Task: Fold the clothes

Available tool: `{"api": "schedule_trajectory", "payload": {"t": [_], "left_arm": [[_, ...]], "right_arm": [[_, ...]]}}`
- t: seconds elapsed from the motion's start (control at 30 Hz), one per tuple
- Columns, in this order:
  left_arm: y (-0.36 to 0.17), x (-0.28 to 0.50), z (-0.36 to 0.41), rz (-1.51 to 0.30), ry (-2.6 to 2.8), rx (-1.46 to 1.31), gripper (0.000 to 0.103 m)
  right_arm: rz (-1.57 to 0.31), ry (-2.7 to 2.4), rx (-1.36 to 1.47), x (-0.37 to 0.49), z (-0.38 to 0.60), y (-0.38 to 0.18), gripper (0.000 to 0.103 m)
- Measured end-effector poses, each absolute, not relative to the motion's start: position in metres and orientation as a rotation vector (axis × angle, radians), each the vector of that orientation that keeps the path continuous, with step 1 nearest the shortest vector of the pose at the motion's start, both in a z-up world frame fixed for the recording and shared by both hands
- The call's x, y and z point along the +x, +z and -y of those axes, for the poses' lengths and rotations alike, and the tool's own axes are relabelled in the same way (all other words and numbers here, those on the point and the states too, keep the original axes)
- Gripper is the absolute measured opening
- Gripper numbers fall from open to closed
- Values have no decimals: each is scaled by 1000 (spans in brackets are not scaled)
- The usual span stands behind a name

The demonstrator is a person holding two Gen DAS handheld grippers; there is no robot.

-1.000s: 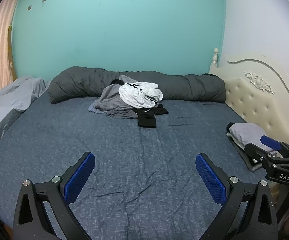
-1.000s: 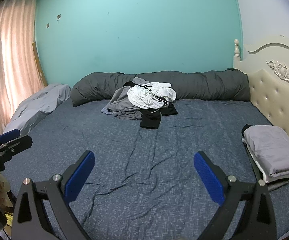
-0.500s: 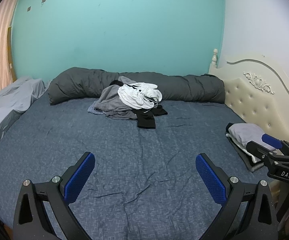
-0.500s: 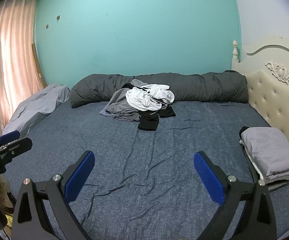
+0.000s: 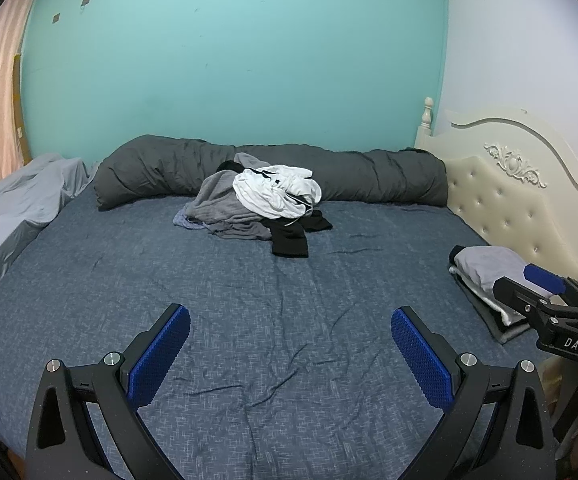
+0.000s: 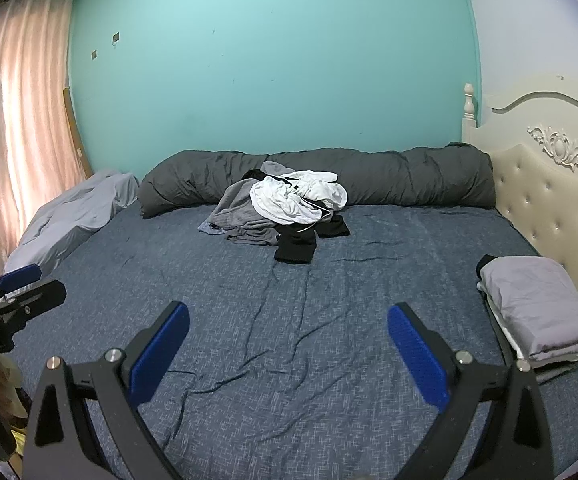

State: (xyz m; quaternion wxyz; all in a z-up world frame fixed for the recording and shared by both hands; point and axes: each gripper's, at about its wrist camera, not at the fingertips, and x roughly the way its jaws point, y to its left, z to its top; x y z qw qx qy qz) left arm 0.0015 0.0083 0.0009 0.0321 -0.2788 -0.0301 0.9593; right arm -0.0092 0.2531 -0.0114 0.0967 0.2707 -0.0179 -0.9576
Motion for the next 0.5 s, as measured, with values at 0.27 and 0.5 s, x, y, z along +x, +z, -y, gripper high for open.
{"api": "schedule_trajectory", "payload": {"t": [0.27,0.5], "left_arm": [[1,1,-10,93,2946,-866,103],[1,1,-8,96,2941,-866,103]], "right_arm": [[53,-2836,805,-8,-253,-13,100],[54,-2841,803,-8,-252,-12,100]]}}
